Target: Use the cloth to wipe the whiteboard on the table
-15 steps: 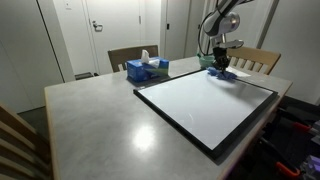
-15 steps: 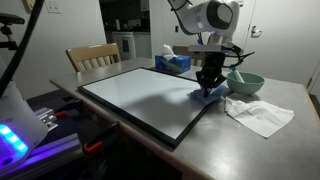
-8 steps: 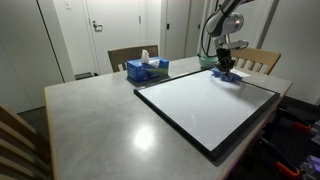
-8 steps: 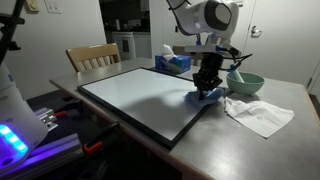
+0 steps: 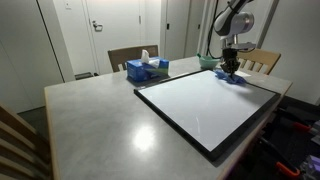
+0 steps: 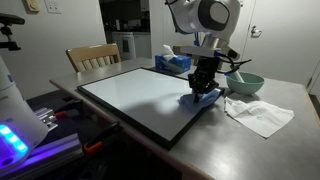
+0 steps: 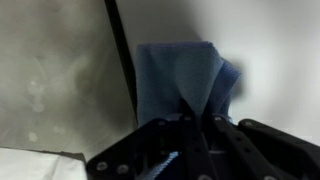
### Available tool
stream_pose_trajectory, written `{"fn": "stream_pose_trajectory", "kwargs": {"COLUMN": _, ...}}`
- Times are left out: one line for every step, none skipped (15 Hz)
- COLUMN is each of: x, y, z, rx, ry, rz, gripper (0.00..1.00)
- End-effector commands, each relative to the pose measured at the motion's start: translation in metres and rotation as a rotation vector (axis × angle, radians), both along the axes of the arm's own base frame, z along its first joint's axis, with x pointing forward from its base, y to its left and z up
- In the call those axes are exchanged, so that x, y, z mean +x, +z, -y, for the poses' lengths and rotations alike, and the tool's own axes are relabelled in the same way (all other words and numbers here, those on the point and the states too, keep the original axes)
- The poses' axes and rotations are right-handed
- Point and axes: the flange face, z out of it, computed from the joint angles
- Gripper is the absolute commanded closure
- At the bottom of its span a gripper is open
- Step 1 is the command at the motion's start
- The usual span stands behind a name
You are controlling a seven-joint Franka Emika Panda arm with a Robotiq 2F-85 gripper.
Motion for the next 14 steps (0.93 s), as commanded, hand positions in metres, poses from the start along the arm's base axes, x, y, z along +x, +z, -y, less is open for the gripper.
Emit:
{"fn": "stream_pose_trajectory", "kwargs": {"x": -0.033, "y": -0.023, "z": -0.009, "rx": 0.133, "ry": 0.019, "rz": 0.045, "gripper": 0.98}}
{"fn": "stream_pose_trajectory", "kwargs": {"x": -0.036, "y": -0.023, "z": -0.01, "rx": 0.155, "ry": 0.01, "rz": 0.047, "gripper": 0.98}}
{"fn": "stream_pose_trajectory", "kwargs": {"x": -0.038, "y": -0.021, "z": -0.013, "rx": 0.156, "ry": -0.008, "rz": 0.038, "gripper": 0.98}}
{"fn": "stream_pose_trajectory", "kwargs": {"x": -0.04, "y": -0.021, "z": -0.015, "rx": 0.152, "ry": -0.027, "rz": 0.031, "gripper": 0.98}}
{"fn": "stream_pose_trajectory", "kwargs": {"x": -0.042, "y": -0.019, "z": -0.018, "rx": 0.145, "ry": -0.038, "rz": 0.027, "gripper": 0.98}}
{"fn": "stream_pose_trajectory", "kwargs": {"x": -0.041, "y": -0.018, "z": -0.022, "rx": 0.126, "ry": -0.05, "rz": 0.022, "gripper": 0.98}}
{"fn": "stream_pose_trajectory", "kwargs": {"x": -0.041, "y": -0.017, "z": -0.027, "rx": 0.109, "ry": -0.066, "rz": 0.014, "gripper": 0.98}}
{"fn": "stream_pose_trajectory", "kwargs": {"x": -0.039, "y": -0.015, "z": -0.033, "rx": 0.094, "ry": -0.077, "rz": 0.009, "gripper": 0.98}}
{"fn": "stream_pose_trajectory", "kwargs": {"x": -0.038, "y": -0.014, "z": -0.039, "rx": 0.084, "ry": -0.086, "rz": 0.004, "gripper": 0.98}}
{"fn": "stream_pose_trajectory", "kwargs": {"x": -0.037, "y": -0.013, "z": -0.045, "rx": 0.075, "ry": -0.09, "rz": -0.002, "gripper": 0.98}}
{"fn": "stream_pose_trajectory", "kwargs": {"x": -0.034, "y": -0.012, "z": -0.052, "rx": 0.067, "ry": -0.089, "rz": -0.007, "gripper": 0.98}}
{"fn": "stream_pose_trajectory", "kwargs": {"x": -0.032, "y": -0.011, "z": -0.058, "rx": 0.061, "ry": -0.088, "rz": -0.013, "gripper": 0.98}}
{"fn": "stream_pose_trajectory", "kwargs": {"x": -0.029, "y": -0.011, "z": -0.065, "rx": 0.055, "ry": -0.082, "rz": -0.018, "gripper": 0.98}}
{"fn": "stream_pose_trajectory", "kwargs": {"x": -0.027, "y": -0.01, "z": -0.07, "rx": 0.05, "ry": -0.08, "rz": -0.023, "gripper": 0.98}}
